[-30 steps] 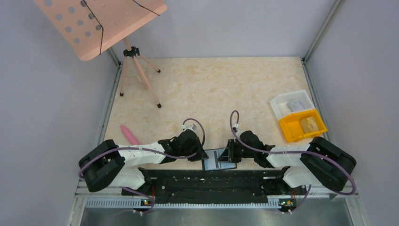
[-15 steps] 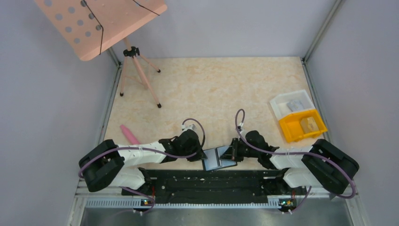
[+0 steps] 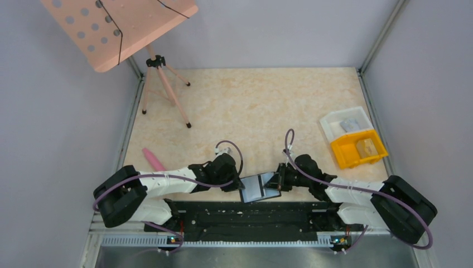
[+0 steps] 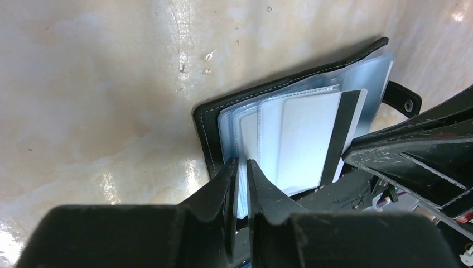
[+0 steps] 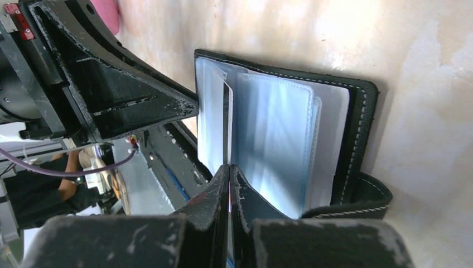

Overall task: Take the credit cards out of the card holder
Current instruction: Remove the credit card from the card holder.

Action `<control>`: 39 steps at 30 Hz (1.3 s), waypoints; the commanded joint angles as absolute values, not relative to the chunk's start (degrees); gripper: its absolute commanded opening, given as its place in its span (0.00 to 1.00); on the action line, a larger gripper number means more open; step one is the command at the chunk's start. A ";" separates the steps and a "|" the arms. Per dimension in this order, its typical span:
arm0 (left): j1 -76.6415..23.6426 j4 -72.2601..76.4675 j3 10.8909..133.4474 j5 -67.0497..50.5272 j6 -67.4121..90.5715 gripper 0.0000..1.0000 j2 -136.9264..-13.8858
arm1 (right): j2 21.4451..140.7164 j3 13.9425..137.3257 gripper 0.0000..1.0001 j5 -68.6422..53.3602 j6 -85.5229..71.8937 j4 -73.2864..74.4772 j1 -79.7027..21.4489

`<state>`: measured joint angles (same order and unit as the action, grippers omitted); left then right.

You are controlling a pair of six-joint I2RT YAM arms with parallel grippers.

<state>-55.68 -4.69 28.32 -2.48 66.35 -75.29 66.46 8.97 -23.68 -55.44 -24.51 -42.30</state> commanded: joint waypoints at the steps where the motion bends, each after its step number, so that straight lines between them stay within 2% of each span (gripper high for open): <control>1: -55.97 -8.53 29.55 -0.52 65.59 0.17 -75.94 | 63.92 10.06 0.00 -22.48 -52.35 -19.63 -41.11; 13: -56.01 -7.49 29.65 -0.60 65.57 0.17 -76.24 | 65.48 10.55 0.00 -26.45 -50.75 -21.83 -39.29; 17: -56.07 -7.33 30.04 -0.84 65.56 0.17 -76.50 | 65.99 10.90 0.14 -25.87 -51.32 -22.23 -39.29; 24: -56.36 -6.85 29.96 -1.09 65.68 0.17 -77.19 | 68.10 10.42 0.23 -25.23 -52.05 -23.75 -39.31; 39: -56.86 -6.59 29.59 -0.88 65.98 0.17 -76.73 | 70.06 10.25 0.25 -27.22 -53.05 -27.83 -39.29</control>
<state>-56.10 -5.54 29.23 -2.02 66.32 -76.03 68.99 9.06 -26.39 -53.10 -24.88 -39.94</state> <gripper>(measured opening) 0.168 0.249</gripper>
